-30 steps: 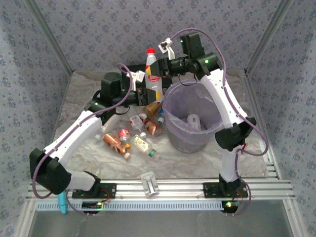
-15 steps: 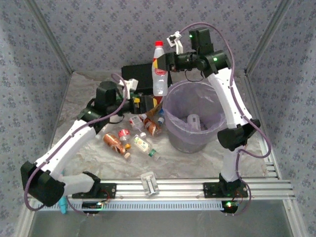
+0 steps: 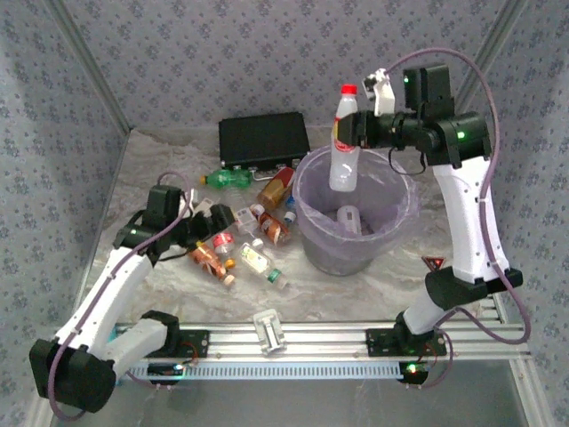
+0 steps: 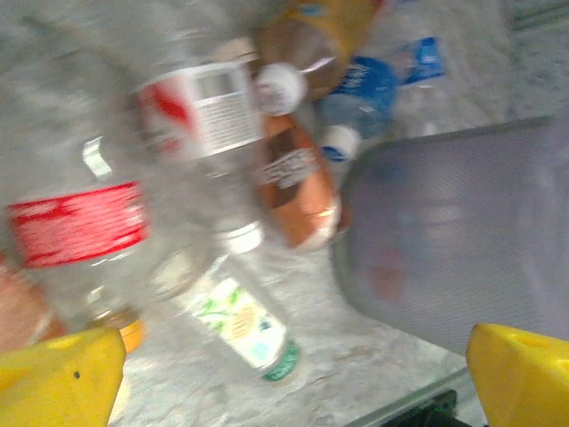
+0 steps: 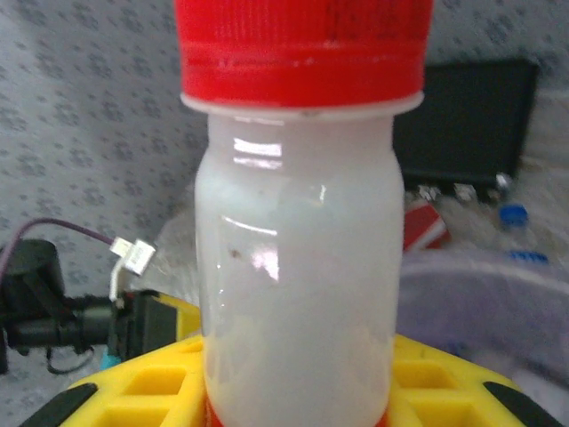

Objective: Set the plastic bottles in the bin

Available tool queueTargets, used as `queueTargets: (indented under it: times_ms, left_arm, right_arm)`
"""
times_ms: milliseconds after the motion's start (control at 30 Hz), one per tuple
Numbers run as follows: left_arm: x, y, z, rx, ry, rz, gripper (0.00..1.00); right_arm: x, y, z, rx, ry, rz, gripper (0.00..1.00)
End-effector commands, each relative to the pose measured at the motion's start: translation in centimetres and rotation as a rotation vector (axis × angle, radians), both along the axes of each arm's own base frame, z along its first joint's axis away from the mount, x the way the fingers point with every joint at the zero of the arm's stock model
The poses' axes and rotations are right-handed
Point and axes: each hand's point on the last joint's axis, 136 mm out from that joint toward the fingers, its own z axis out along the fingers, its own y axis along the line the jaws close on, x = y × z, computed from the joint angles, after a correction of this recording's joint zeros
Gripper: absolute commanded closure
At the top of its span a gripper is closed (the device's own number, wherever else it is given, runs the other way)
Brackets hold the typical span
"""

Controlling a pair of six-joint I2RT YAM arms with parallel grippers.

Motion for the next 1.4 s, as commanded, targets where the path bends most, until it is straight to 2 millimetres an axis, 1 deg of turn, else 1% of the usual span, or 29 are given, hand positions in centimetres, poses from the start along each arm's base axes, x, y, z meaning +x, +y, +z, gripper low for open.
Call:
queueTargets:
  times_ms: [0,100,167,200,333,467,567,633,667,900,1067,1200,1300,1367]
  left_arm:
    - [-1.3,2.2,-2.5,0.029,0.101,0.120,0.03]
    - [-1.3,3.2,-3.6,0.053,0.123,0.169,0.03]
    - [-1.3,3.5,-4.1,0.065,0.138,0.189,0.04]
    - [-1.3,3.7,-4.3,0.070,0.143,0.197,0.04]
    - [-1.4,4.0,-5.2,0.081,0.166,0.224,0.03]
    - [-1.7,4.1,-5.9,0.071,0.195,0.247,0.04]
    - [-2.2,4.1,-6.8,0.067,0.227,0.258,0.05]
    - [-2.6,4.1,-7.3,0.064,0.244,0.261,0.05]
    - [-2.2,4.0,-7.2,0.055,0.228,0.264,0.05]
    - [-2.7,4.1,-8.2,0.055,0.253,0.270,0.06]
    - [-3.0,3.9,-8.8,0.047,0.276,0.271,0.06]
    - [-3.4,3.6,-9.3,0.032,0.294,0.272,0.08]
    - [-3.8,3.4,-9.7,0.031,0.306,0.271,0.08]
    - [-4.0,3.2,-10.0,0.033,0.314,0.268,0.08]
  right_arm:
    - [-0.8,-2.0,-5.3,-0.178,0.131,-0.060,0.64]
    - [-1.9,-2.6,-7.8,-0.289,0.184,-0.081,0.64]
    - [-2.8,-2.7,-10.0,-0.373,0.241,-0.078,0.63]
    - [-3.2,-2.6,-10.8,-0.394,0.265,-0.070,0.63]
    - [-4.4,-2.6,-15.3,-0.484,0.379,-0.050,0.63]
    - [-5.1,-1.9,-19.1,-0.503,0.456,-0.032,0.63]
    - [-5.2,-1.9,-21.6,-0.518,0.505,-0.034,0.63]
    - [-5.1,-1.7,-22.8,-0.512,0.524,-0.037,0.63]
    - [-4.9,-1.7,-23.4,-0.512,0.531,-0.038,0.63]
    - [-3.9,-1.4,-27.2,-0.539,0.576,-0.040,0.60]
    - [-3.1,-1.3,-29.5,-0.538,0.578,-0.077,0.56]
    - [-2.5,-1.2,-30.8,-0.521,0.560,-0.118,0.47]
    - [-2.3,-1.1,-31.7,-0.515,0.552,-0.133,0.35]
    - [-2.2,-1.1,-32.0,-0.522,0.542,-0.138,0.28]
